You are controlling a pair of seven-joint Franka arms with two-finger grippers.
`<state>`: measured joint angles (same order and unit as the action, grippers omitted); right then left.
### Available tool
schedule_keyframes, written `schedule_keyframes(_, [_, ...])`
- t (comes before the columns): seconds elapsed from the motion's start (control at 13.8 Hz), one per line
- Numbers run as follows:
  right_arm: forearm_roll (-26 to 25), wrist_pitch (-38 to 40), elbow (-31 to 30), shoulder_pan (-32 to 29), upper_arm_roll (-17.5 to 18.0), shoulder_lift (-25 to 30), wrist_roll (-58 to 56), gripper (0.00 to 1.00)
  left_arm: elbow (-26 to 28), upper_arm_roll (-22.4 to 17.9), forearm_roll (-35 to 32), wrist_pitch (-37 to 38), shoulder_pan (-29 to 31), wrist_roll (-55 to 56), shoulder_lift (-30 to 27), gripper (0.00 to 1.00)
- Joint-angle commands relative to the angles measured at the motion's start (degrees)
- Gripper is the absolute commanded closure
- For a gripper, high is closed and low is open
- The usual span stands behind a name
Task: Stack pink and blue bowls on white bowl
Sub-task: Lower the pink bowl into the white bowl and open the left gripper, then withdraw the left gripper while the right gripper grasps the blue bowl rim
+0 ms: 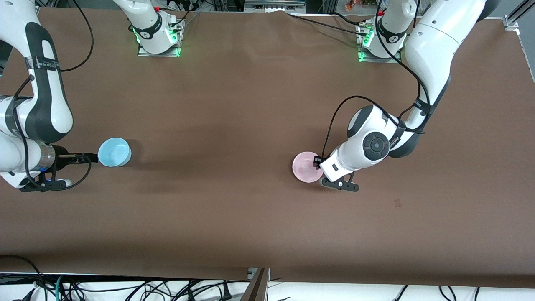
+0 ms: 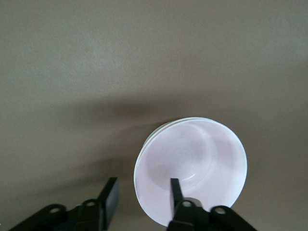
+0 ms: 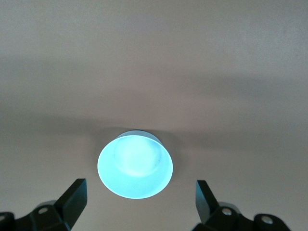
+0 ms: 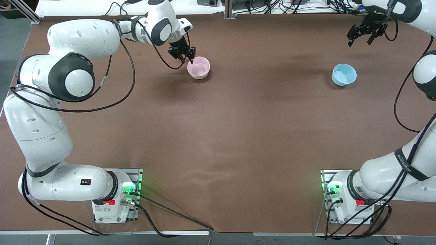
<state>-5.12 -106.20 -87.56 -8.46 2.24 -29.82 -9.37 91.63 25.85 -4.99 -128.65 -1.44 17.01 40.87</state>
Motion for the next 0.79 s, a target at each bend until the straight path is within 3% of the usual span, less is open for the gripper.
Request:
schedule_keyframes(0.0, [0.7, -0.9, -0.1, -0.6, 0.4, -0.2, -1.3, 0.00, -0.2, 0.1, -1.6, 2.3, 1.3, 1.2, -3.5, 0.00])
schedule_keyframes(0.29, [2.1, -4.3, -1.1, -2.2, 0.4, -2.7, -4.2, 0.00, -0.4, 0.0, -1.7, 4.7, 5.9, 0.8, -9.1, 0.00])
schedule_keyframes(0.51, [3.8, -9.4, -5.9, -3.1, 0.3, -2.5, -4.3, 0.00, -0.8, -0.1, -2.1, 8.7, 9.8, 0.7, -13.1, 0.00])
schedule_keyframes(0.72, [6.1, -14.2, -10.5, -3.1, -0.9, -2.3, -4.3, 0.00, -2.1, 0.1, -2.4, 9.0, 13.6, -2.6, -13.3, 0.00])
